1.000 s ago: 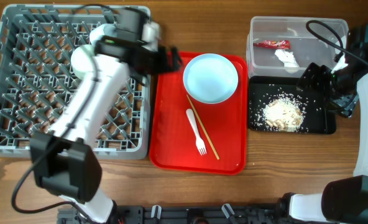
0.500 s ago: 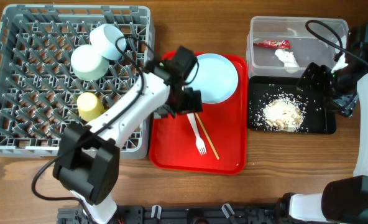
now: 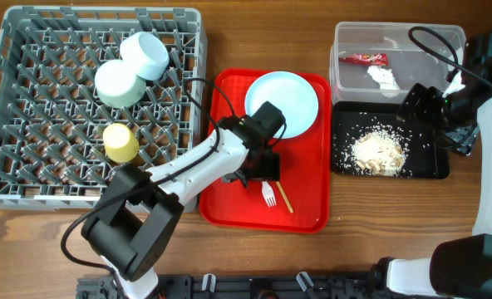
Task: Sort waste into correct bins and load items into the dishwasher rack
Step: 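Move the left gripper down to the white fork on the tray, then grasp the white fork with the left gripper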
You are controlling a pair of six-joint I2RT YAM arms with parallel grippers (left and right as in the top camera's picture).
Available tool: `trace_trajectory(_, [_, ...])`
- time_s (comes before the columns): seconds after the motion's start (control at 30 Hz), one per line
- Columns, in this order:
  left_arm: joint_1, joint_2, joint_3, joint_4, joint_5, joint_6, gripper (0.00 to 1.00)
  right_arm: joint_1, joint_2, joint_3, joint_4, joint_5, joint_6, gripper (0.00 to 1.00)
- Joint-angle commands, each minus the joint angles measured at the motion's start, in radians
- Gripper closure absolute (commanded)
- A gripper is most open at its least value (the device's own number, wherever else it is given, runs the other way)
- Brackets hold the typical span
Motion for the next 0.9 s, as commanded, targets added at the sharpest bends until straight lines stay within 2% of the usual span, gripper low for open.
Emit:
trace_trajectory(0.0, [-0.014, 0.038, -0.013, -0.001, -0.047, -0.029, 0.14, -0.002, -0.019, 0.016, -0.002, -0.01, -0.016, 0.0])
trace_trajectory(0.1, [-0.015, 0.053, -0.013, -0.001, -0.047, -0.029, 0.15, -0.002, -0.019, 0.016, -0.005, -0.01, -0.017, 0.0])
trace_trajectory(0.3, [-0.015, 0.053, -0.013, -0.008, -0.047, -0.029, 0.26, -0.002, -0.019, 0.016, -0.005, -0.01, -0.017, 0.0])
trace_trajectory(0.7, [-0.018, 0.118, -0.013, -0.002, -0.021, -0.059, 0.28, -0.002, -0.019, 0.016, -0.013, -0.01, -0.019, 0.0])
trace_trajectory(0.77, [-0.018, 0.118, -0.013, 0.011, -0.01, -0.059, 0.38, -0.002, -0.019, 0.016, -0.013, -0.01, -0.02, 0.0])
trace_trajectory(0.87, [-0.018, 0.118, -0.013, 0.022, 0.007, -0.059, 0.58, -0.002, -0.019, 0.016, -0.013, -0.01, -0.02, 0.0])
